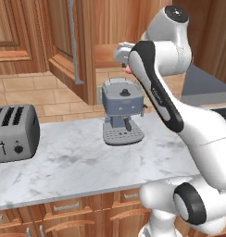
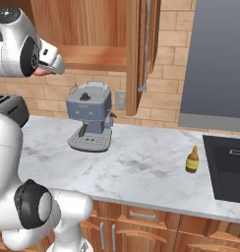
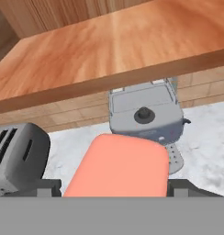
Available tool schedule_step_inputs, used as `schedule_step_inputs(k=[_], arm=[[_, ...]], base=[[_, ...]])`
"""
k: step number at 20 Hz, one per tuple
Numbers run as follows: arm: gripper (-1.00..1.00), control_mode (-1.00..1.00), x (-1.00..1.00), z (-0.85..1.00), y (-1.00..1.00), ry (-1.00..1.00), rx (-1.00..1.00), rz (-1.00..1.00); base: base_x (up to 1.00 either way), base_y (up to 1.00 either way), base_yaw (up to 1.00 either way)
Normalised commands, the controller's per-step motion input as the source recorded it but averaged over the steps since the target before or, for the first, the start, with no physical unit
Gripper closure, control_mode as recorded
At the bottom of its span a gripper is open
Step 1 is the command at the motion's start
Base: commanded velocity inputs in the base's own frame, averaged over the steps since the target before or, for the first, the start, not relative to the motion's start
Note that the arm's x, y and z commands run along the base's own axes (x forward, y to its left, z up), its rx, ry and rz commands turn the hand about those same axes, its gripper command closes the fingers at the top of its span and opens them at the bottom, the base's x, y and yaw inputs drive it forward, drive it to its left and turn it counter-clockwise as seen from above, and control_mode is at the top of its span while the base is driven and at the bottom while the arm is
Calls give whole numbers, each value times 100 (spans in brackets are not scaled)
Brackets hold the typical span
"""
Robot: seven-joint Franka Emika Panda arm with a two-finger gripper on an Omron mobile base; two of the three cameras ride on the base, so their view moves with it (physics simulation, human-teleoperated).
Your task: Open the cabinet. Pick the bar soap and place it next to the sink. Then close the cabinet.
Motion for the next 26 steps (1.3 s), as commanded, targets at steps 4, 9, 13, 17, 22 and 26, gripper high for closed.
schedule_step_inputs(k=[4,9,13,17,22,26], arm=[[100,-100,-100,-61,-92,0,0,-9],[100,-100,-100,-92,-86,5,-2,-12],[100,-100,-50,-100,-65,7,-9,-24],[100,-100,0,-97,-55,1,-4,-29],[100,-100,0,-95,-55,0,-6,-34],[100,-100,0,-77,-73,0,-1,-34]], base=[[0,0,0],[0,0,0],[0,0,0],[0,0,0],[0,0,0],[0,0,0]])
